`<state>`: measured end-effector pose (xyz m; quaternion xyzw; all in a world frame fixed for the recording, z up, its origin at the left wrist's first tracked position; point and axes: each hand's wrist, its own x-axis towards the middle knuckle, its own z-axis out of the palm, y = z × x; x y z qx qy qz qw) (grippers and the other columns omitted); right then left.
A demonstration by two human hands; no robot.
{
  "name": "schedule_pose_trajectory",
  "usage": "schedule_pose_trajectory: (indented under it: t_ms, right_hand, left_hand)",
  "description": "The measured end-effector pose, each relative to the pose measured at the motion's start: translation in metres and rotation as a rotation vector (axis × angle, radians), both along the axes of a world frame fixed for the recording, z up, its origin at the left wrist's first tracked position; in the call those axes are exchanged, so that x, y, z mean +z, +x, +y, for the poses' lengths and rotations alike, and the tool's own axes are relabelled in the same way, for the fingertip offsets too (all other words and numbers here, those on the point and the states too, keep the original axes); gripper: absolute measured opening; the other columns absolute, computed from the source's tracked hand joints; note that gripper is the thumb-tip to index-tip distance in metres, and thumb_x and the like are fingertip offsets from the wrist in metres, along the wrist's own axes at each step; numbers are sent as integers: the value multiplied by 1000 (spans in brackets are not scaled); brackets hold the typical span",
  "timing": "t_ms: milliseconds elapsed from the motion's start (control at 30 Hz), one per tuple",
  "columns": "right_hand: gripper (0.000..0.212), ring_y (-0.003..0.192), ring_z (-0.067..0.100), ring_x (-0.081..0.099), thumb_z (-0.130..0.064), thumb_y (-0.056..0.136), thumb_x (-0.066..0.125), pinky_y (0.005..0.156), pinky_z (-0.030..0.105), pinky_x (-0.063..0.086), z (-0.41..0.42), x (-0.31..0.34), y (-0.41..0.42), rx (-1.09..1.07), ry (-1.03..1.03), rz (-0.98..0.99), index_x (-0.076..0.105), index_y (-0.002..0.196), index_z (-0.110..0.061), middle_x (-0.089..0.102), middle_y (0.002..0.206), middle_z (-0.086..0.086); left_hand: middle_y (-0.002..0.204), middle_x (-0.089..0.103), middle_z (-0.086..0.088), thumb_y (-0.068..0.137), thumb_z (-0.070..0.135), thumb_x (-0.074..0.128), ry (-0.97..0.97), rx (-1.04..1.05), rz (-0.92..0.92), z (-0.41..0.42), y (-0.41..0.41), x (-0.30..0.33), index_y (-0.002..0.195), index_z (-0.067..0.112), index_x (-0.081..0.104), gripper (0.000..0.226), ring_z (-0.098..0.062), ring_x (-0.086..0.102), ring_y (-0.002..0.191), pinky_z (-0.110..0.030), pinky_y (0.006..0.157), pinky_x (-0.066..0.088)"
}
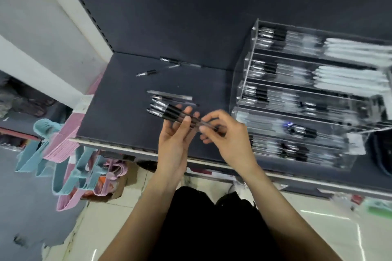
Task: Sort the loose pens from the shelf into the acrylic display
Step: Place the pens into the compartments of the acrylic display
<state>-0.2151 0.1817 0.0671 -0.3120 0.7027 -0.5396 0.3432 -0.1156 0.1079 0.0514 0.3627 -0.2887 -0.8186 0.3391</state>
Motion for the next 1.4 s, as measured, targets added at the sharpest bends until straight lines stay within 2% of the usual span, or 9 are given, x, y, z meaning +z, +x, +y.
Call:
schedule_pose_trajectory:
  t_ms: [100, 233, 333, 567, 667, 867, 1267, 1334, 1400]
  right_hand:
    - [11, 67, 15, 70, -10, 85, 68, 61, 30, 58, 41, 0, -34, -27, -9, -10, 62, 88, -19, 70, 79, 3]
    - [10, 72, 12, 70, -13, 84, 69, 69, 24, 55, 107, -7, -82, 42, 64, 40, 62, 90, -14, 72, 81, 0]
    - [6, 79, 7, 66, -19, 84, 70, 76, 29, 53, 153, -19, -112, 62, 174, 362, 66, 90, -17, 69, 84, -7]
    - [7, 79, 22, 61, -14, 81, 73, 68, 26, 49, 232, -20, -211, -142, 234, 886, 74, 87, -11, 67, 84, 2]
    - [1, 74, 24, 61, -13, 79, 74, 56, 24, 45, 236, -18, -240, -28, 315, 1112, 74, 80, -12, 67, 79, 2]
    - [23, 62, 17, 59, -5, 59, 83, 45, 21, 39, 214, -18, -255, 305, 515, 1520, 64, 60, -18, 59, 63, -3]
    - [27, 44, 12, 51, -2, 45, 77, 41, 18, 33, 194, -27, -241, 510, 690, 1633, 59, 51, -21, 55, 53, -5]
    - [28, 44, 14, 53, 3, 45, 78, 41, 18, 37, 197, -23, -239, 418, 564, 1557, 61, 56, -17, 56, 56, -3]
    - [18, 52, 16, 60, -3, 65, 80, 46, 22, 48, 200, -18, -233, 278, 311, 1345, 69, 73, -15, 64, 69, -2]
  left_hand:
    - [101, 73, -1, 93, 14, 53, -56, -123, -146, 25, -18, 2, 114, 8, 63, 24, -15, 69, 96, -25, 82, 55]
    - [84, 71, -6, 86, 14, 61, -105, -191, -288, 75, -54, -2, 94, 7, 69, 13, -13, 69, 77, -22, 72, 55]
    - [77, 69, -7, 87, 8, 61, -147, -215, -342, 121, -87, -7, 91, 4, 69, 10, -12, 68, 72, -20, 70, 55]
    - [93, 75, -2, 91, 12, 59, -106, -86, -390, 176, -132, -18, 93, 4, 67, 12, -26, 68, 93, -22, 75, 55]
    - [90, 75, 1, 91, 13, 59, -108, -37, -393, 182, -134, -19, 91, 5, 66, 11, -15, 70, 85, -22, 74, 54]
    - [93, 74, 0, 92, 16, 59, -96, 2, -392, 189, -139, -21, 92, 9, 68, 11, -14, 70, 87, -20, 74, 53]
    - [92, 75, 3, 92, 15, 57, -75, -18, -349, 182, -140, -15, 86, 11, 67, 12, -12, 70, 88, -20, 75, 55]
    - [93, 75, 1, 92, 16, 58, -63, -38, -339, 179, -139, -16, 91, 8, 68, 13, -12, 70, 88, -20, 75, 54]
    - [93, 74, -3, 91, 16, 59, -75, -55, -352, 178, -140, -17, 100, -1, 66, 20, -13, 70, 86, -19, 74, 54]
